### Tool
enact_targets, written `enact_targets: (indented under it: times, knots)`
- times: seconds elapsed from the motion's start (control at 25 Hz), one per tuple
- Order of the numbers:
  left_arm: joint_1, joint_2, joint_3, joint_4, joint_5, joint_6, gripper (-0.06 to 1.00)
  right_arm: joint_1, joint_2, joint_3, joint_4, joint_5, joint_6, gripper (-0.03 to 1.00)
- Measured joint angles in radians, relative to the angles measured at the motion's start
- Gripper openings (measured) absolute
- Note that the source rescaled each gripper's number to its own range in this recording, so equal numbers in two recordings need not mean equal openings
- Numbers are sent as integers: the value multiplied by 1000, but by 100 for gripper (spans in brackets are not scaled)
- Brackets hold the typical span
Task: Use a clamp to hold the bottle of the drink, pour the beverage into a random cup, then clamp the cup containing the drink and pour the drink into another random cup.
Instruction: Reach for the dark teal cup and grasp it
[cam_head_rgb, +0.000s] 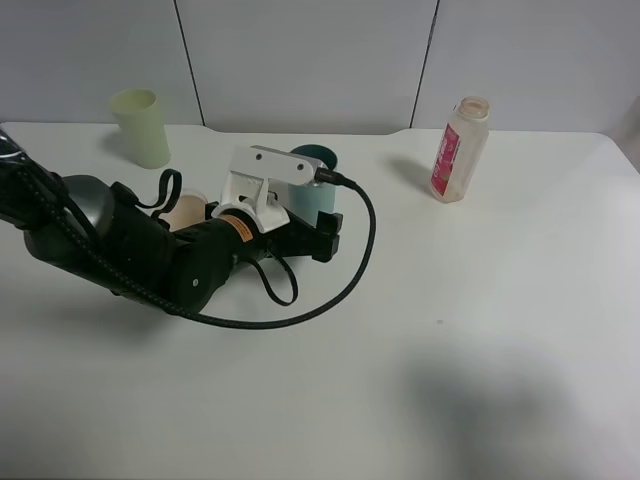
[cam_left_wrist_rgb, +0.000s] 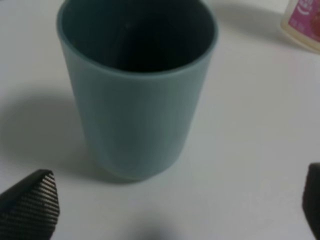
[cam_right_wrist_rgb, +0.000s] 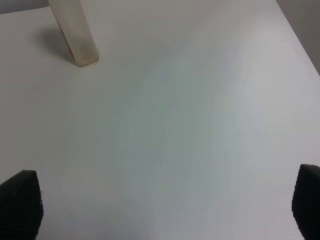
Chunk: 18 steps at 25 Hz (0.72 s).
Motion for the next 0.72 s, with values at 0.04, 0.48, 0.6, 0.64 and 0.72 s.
enact_targets:
  times: [0.04, 0.48, 0.6, 0.64, 0.72]
  knots:
    - [0, 0, 0, 0, 0, 0, 99, 0, 0, 0, 0, 0, 0, 100]
    - [-27, 1, -55, 0, 4, 0, 99, 0, 0, 0, 0, 0, 0, 100]
    - [-28, 1, -55, 0, 11, -1, 99, 0, 0, 0, 0, 0, 0, 100]
    - [-28, 1, -55, 0, 15, -6, 99, 0, 0, 0, 0, 0, 0, 100]
    - [-28, 1, -56, 1, 28, -35, 99, 0, 0, 0, 0, 0, 0, 100]
